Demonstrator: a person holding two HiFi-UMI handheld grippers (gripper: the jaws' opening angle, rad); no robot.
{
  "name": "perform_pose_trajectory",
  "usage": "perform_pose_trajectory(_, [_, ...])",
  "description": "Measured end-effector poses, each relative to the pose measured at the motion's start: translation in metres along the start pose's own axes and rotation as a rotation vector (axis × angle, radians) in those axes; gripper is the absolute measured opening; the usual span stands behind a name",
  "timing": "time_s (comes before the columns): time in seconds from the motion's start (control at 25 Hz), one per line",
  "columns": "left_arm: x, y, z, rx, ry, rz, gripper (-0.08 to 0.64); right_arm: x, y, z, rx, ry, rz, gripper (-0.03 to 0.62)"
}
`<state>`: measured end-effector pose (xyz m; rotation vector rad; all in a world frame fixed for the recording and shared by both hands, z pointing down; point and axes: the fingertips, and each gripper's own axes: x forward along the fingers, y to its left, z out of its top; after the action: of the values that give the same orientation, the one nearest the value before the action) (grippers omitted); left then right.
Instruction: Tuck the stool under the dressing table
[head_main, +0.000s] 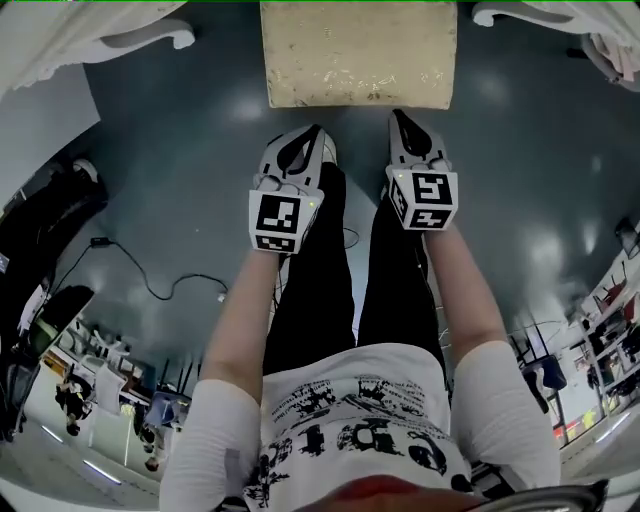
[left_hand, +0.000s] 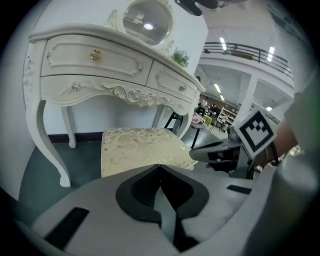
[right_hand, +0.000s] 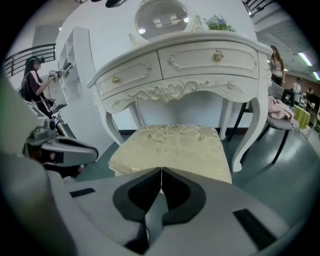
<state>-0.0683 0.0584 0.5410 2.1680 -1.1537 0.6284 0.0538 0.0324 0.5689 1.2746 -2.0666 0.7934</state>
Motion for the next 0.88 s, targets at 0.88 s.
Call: perform_pose_trajectory(0.88, [0.057,0.042,-0.049,-0.162,0.062,0.001,0.02,0.043,-0.03,-0.042,0.005,0.1,-0.118,0.017])
